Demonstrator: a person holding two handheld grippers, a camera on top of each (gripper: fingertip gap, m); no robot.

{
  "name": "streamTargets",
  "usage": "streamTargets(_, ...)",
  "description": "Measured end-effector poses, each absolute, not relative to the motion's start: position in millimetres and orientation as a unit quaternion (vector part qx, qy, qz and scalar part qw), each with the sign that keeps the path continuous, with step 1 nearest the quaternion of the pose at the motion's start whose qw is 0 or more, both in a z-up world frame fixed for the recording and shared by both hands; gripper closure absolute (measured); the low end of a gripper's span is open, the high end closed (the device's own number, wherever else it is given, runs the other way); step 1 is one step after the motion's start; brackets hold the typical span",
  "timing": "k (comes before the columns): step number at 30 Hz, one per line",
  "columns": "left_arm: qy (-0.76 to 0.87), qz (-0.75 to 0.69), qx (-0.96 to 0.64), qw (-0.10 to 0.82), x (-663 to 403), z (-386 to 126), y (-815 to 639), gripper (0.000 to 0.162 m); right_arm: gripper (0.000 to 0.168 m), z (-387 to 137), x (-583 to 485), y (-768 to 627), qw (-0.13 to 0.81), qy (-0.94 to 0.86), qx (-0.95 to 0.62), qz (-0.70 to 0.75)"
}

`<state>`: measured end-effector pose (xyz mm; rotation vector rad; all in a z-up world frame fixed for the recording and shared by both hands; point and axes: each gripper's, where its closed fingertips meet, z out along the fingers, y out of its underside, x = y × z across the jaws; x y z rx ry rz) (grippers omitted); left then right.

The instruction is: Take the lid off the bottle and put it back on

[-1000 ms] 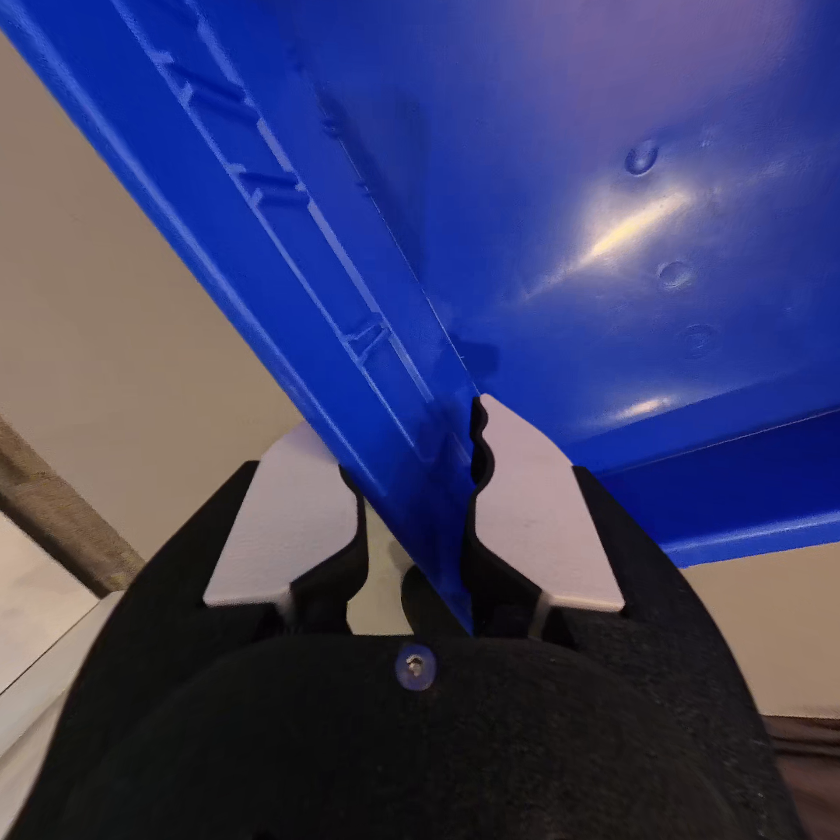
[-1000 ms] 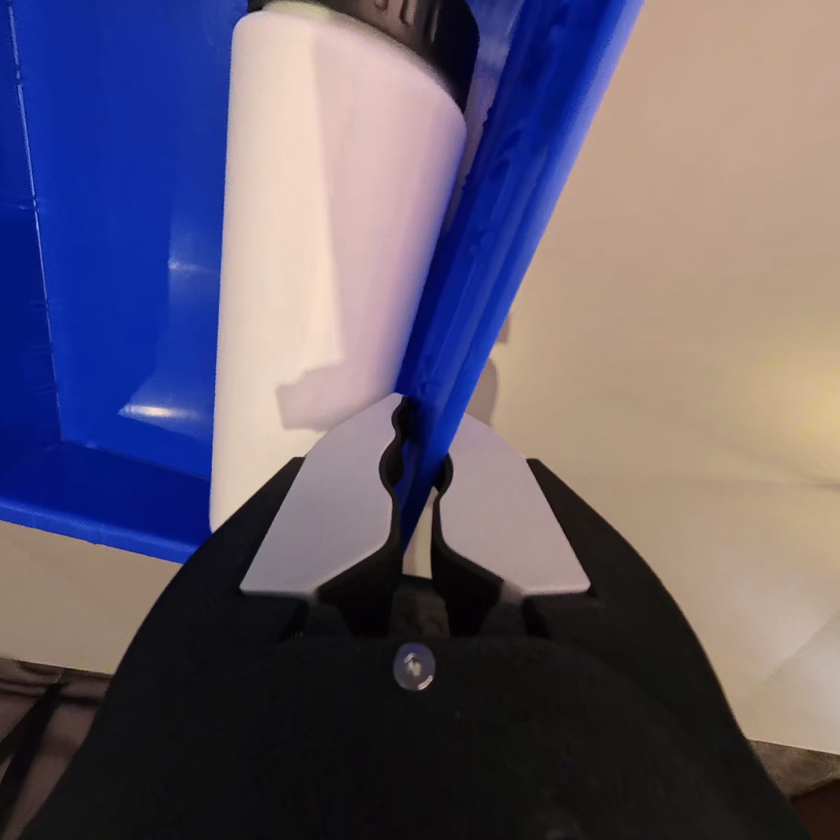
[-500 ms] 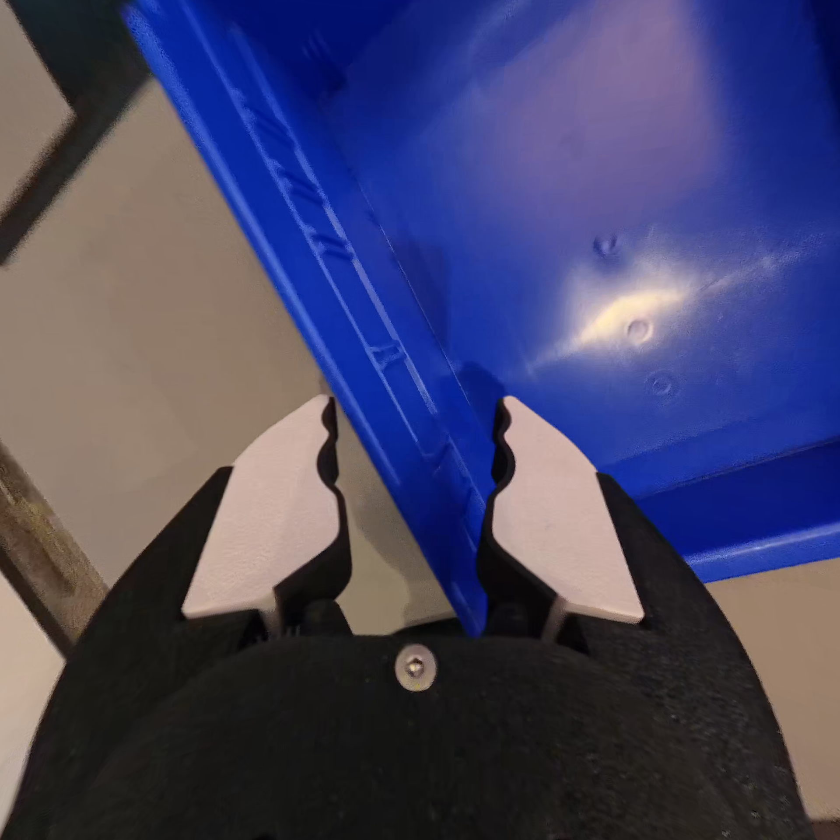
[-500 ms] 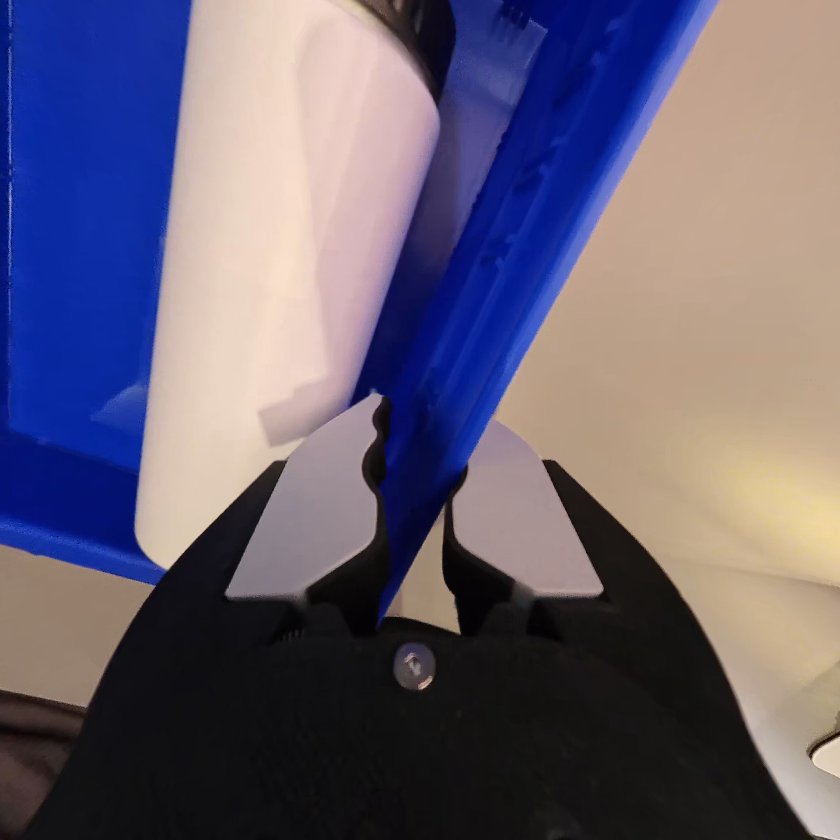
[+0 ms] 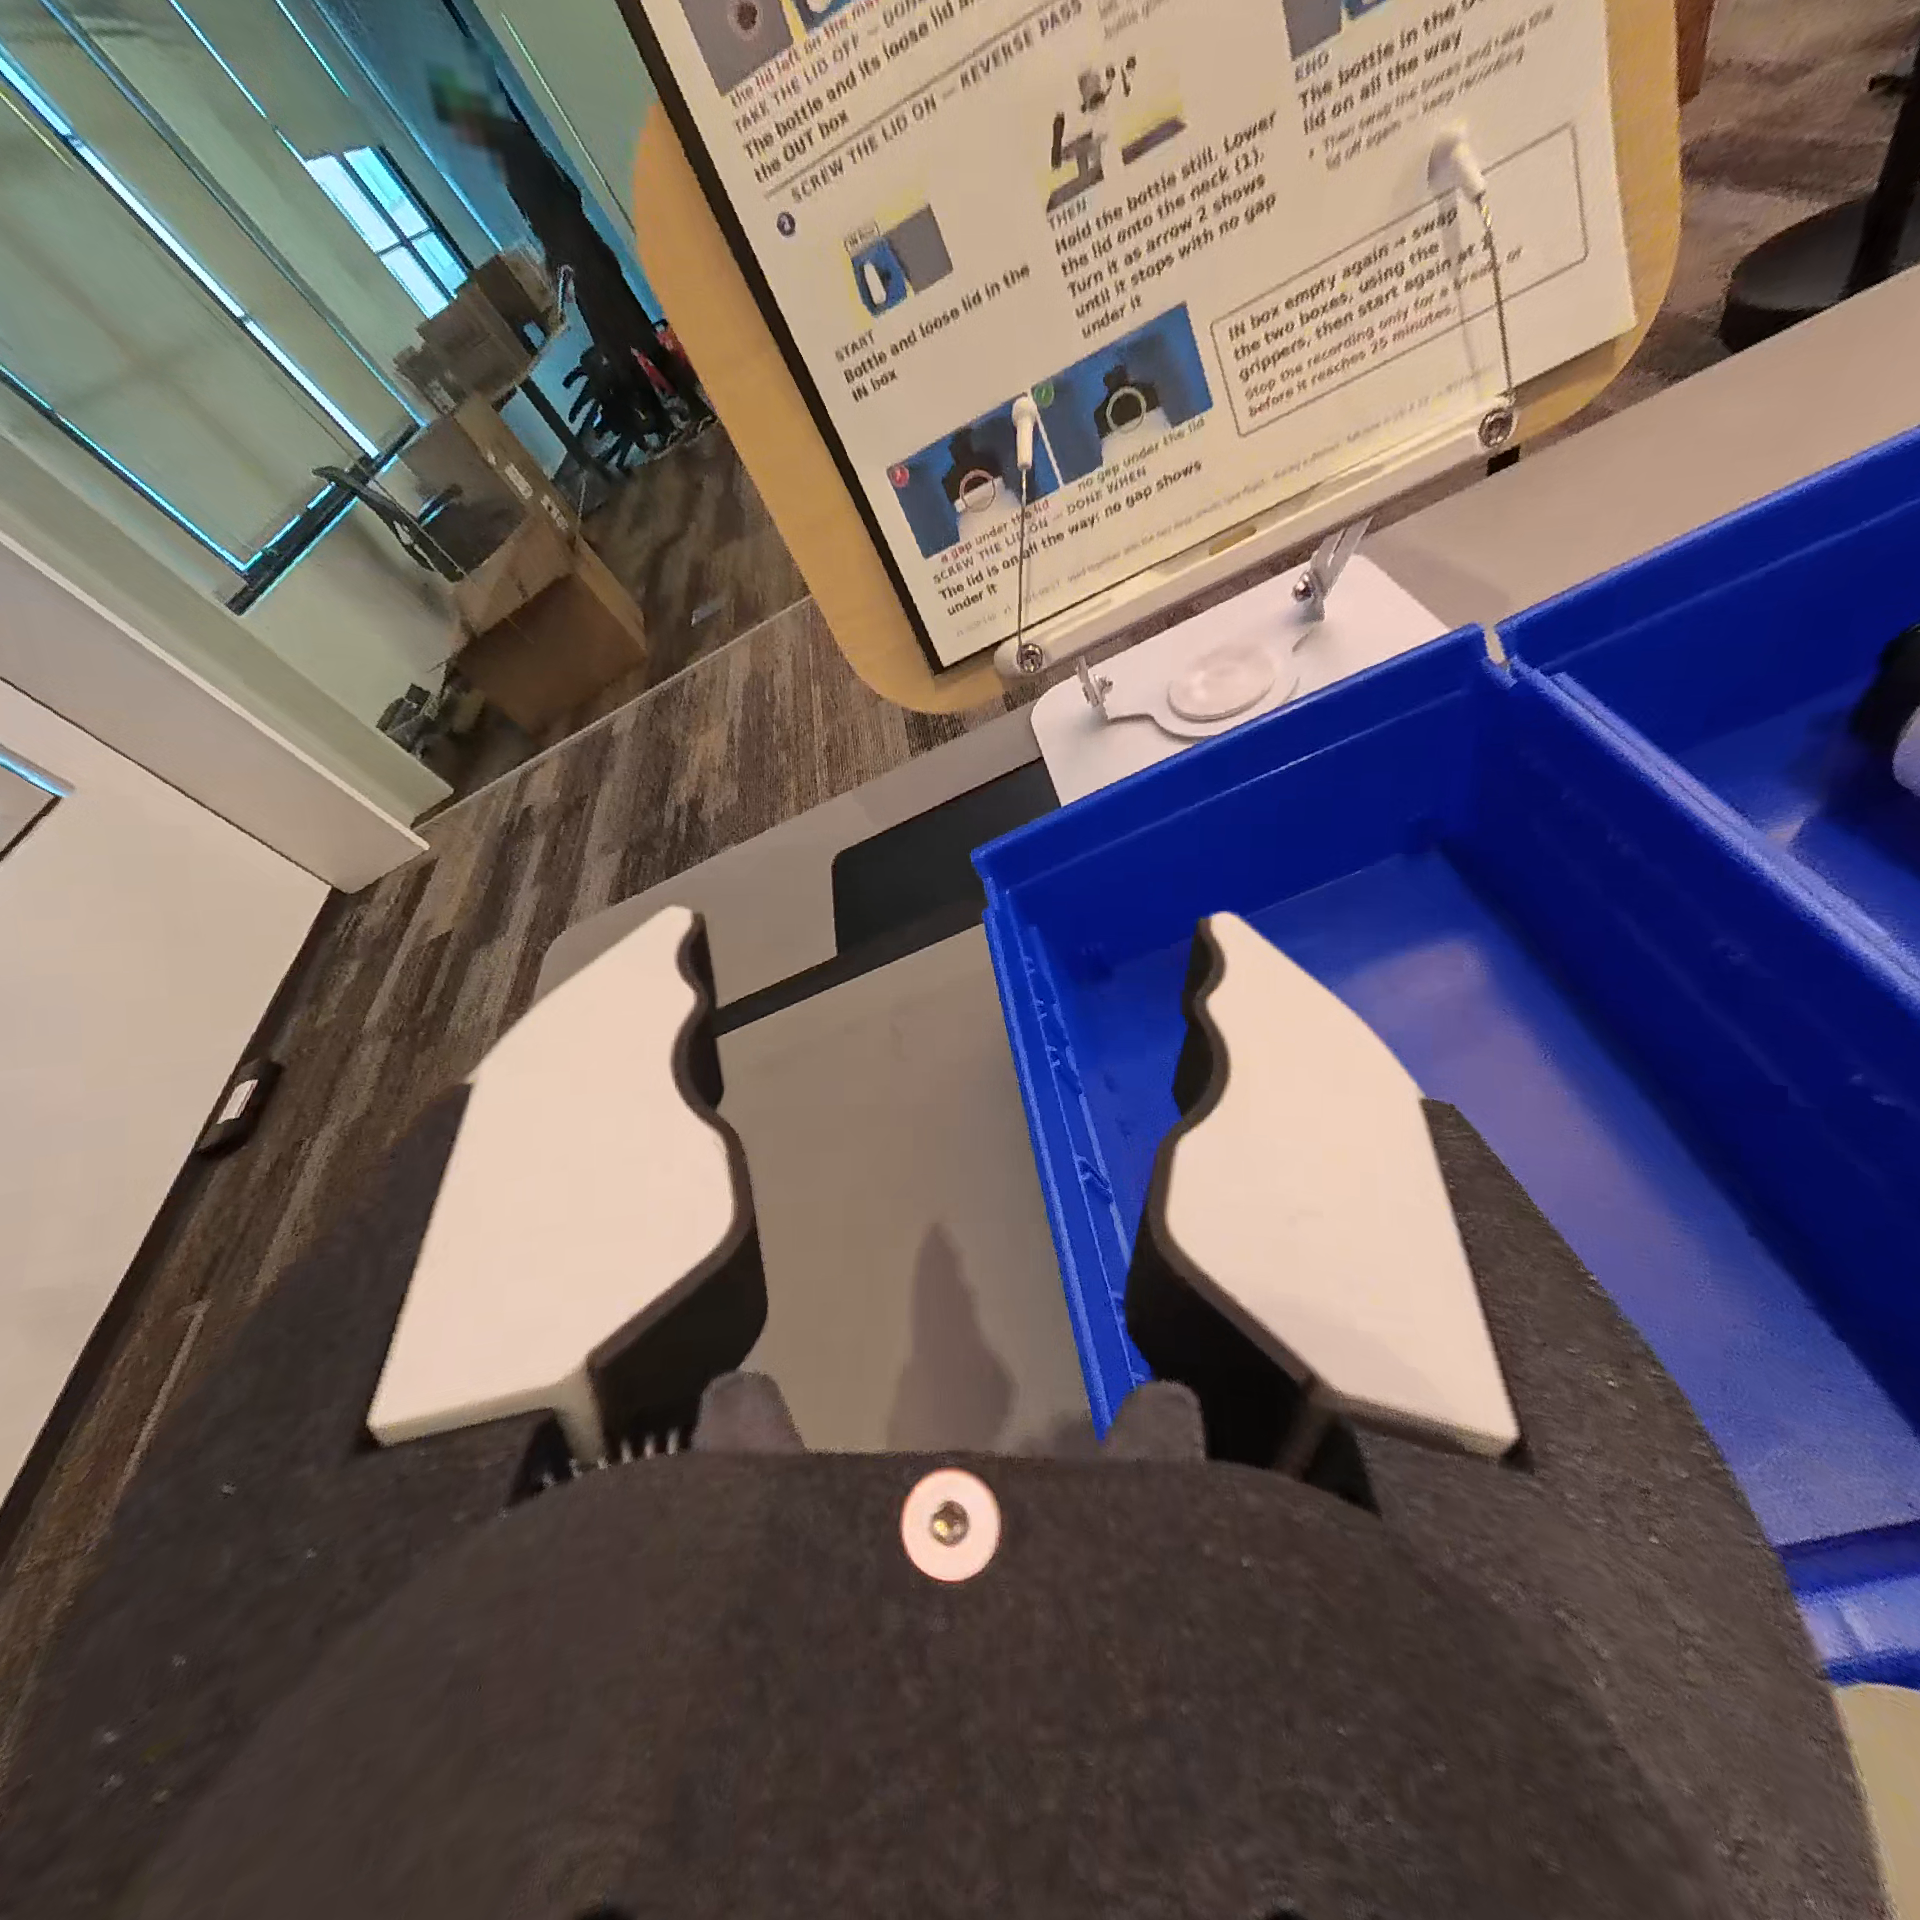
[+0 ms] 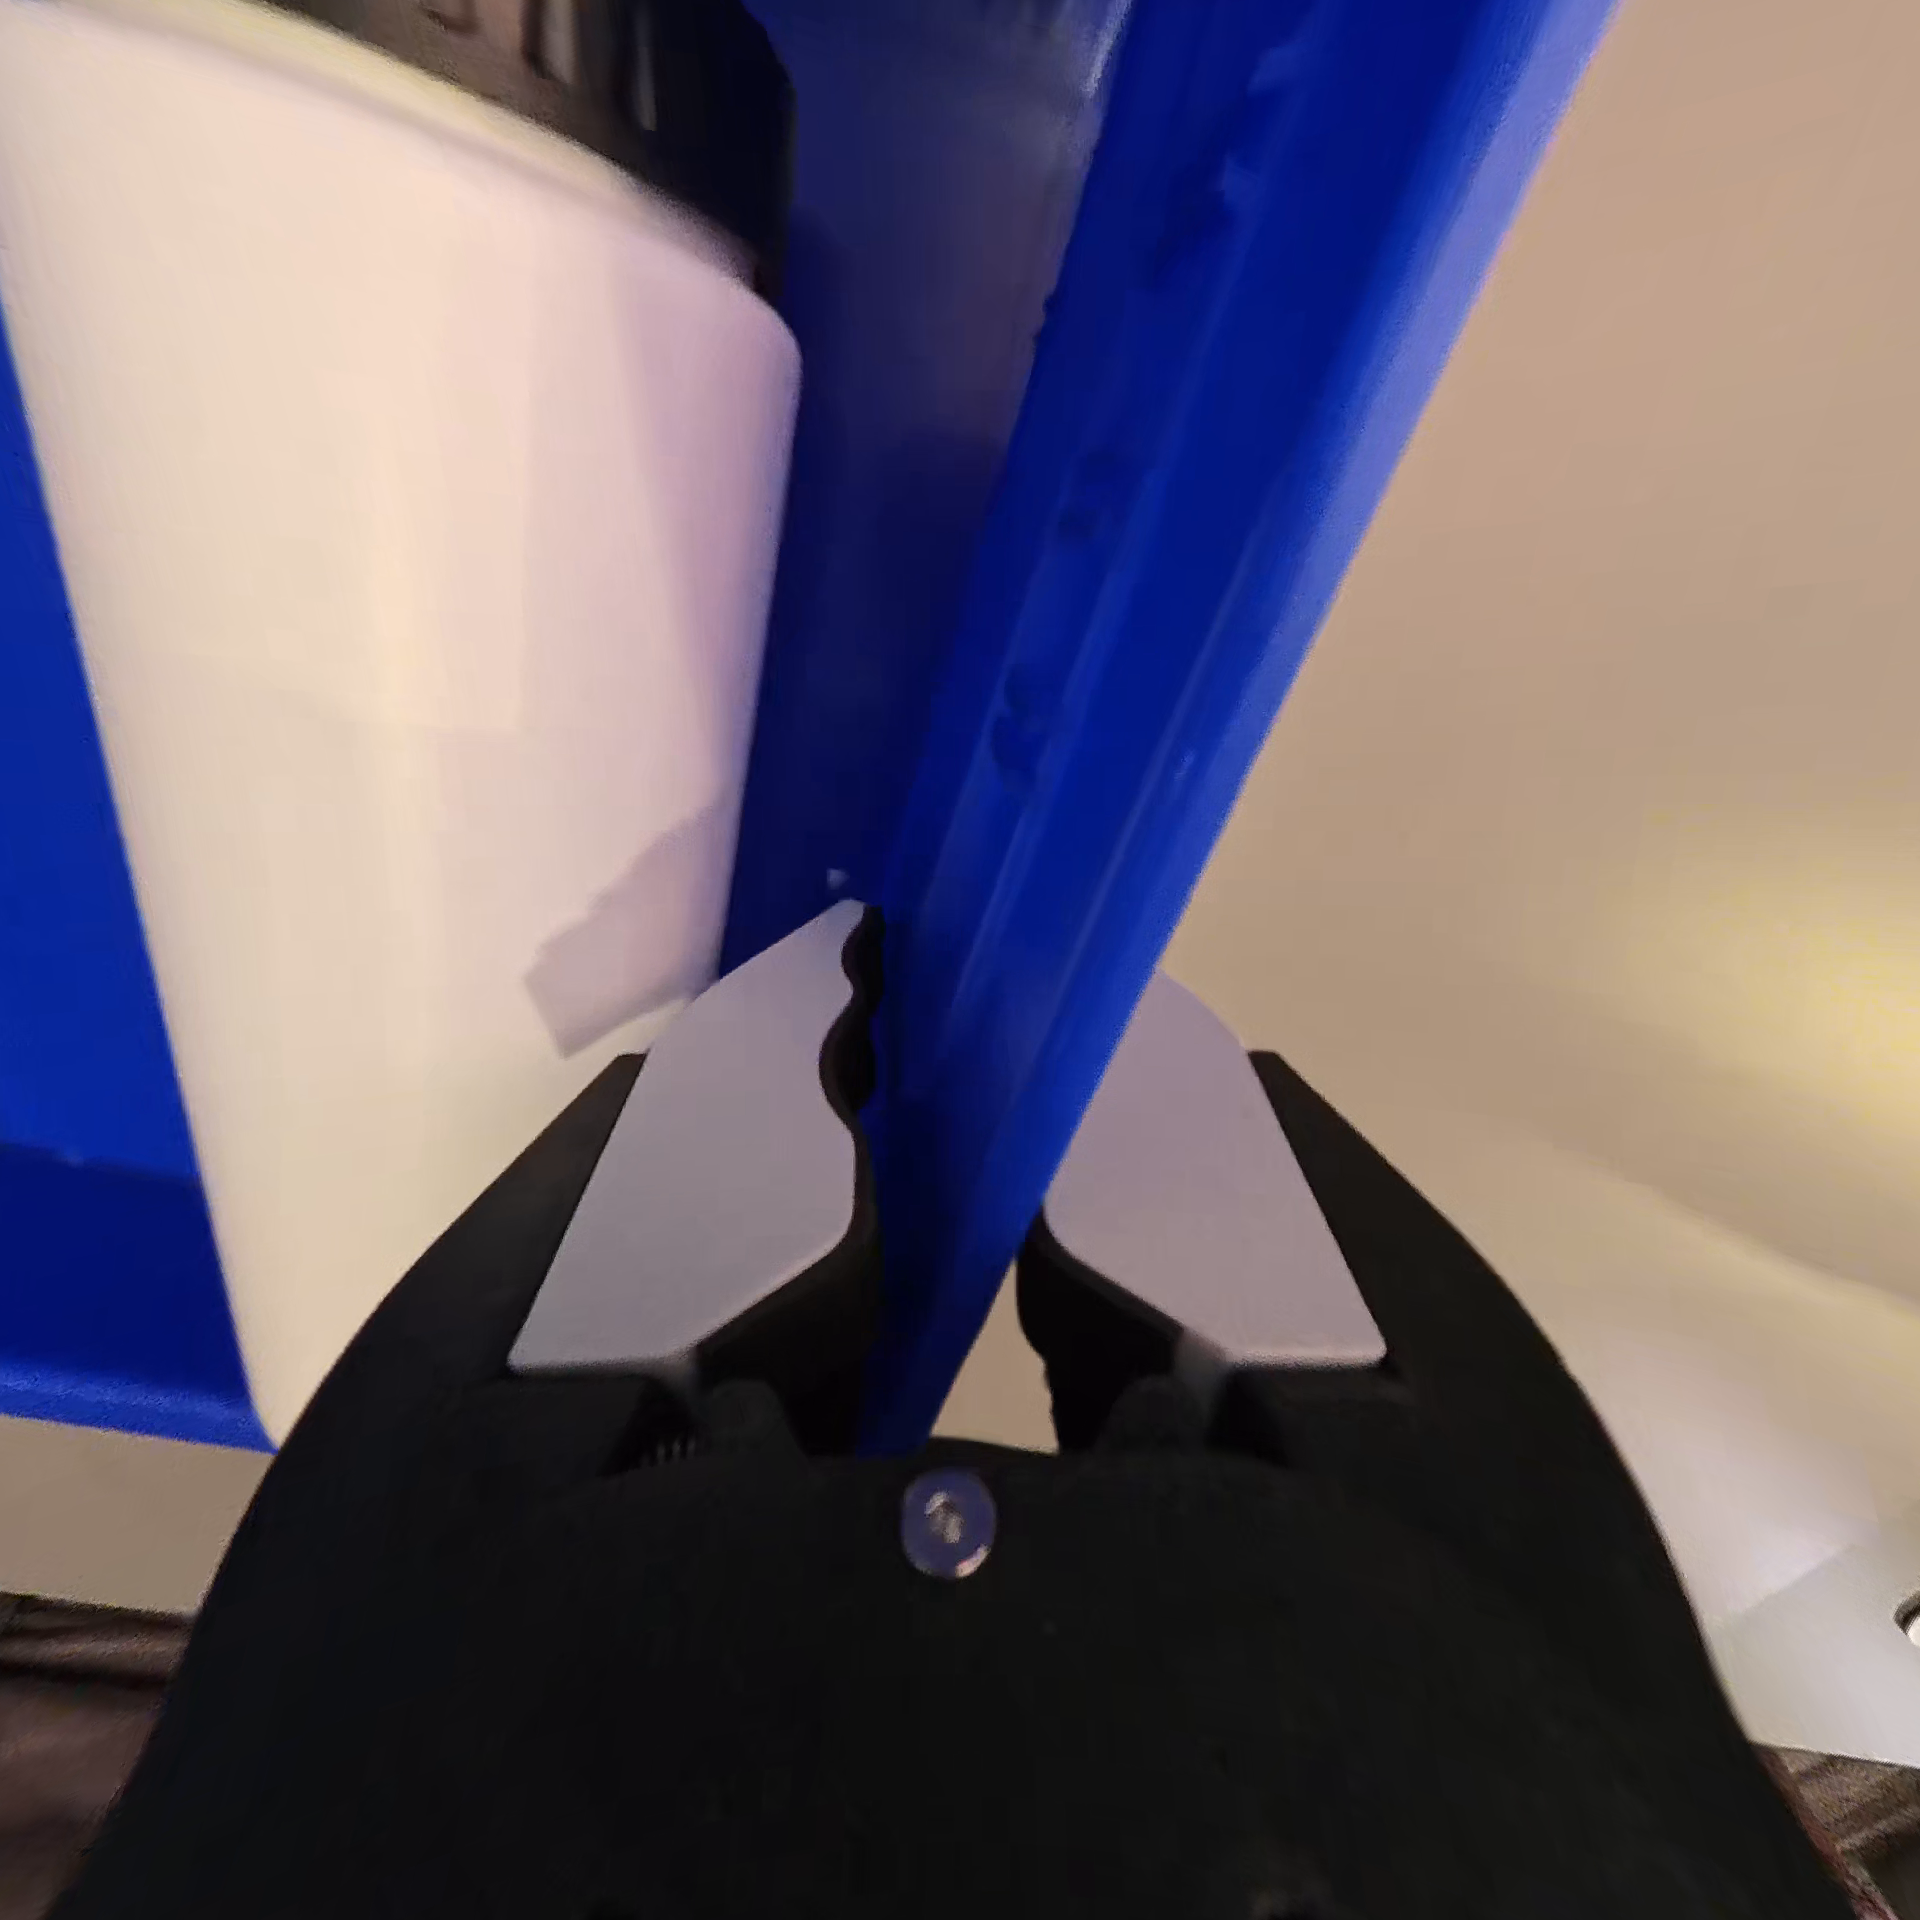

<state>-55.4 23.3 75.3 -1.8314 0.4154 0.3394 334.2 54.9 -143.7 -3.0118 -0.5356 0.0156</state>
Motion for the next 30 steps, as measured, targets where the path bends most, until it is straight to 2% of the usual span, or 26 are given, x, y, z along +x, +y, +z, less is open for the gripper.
streamTargets(3, 0.176, 0.138, -0.774, 0.592, -55, 84, 19, 0.074, 0.146, -145, 332, 53, 0.006, -0.177, -0.984, 0.021)
streamTargets(5, 0.175, 0.135, -0.773, 0.595, -57, 88, 16, 0.074, 0.160, -145, 327, 51, -0.018, -0.166, -0.984, 0.064)
streamTargets(17, 0.138, 0.086, -0.814, 0.558, -118, 103, -2, 0.070, 0.162, -135, 387, 22, -0.057, -0.153, -0.984, 0.072)
streamTargets(21, 0.092, 0.071, -0.816, 0.567, -164, 117, -14, 0.070, 0.163, -105, 391, 17, -0.036, -0.137, -0.987, 0.074)
streamTargets(30, 0.049, 0.058, -0.838, 0.541, -222, 113, -40, 0.071, 0.163, 7, 341, 20, -0.018, -0.134, -0.991, 0.019)
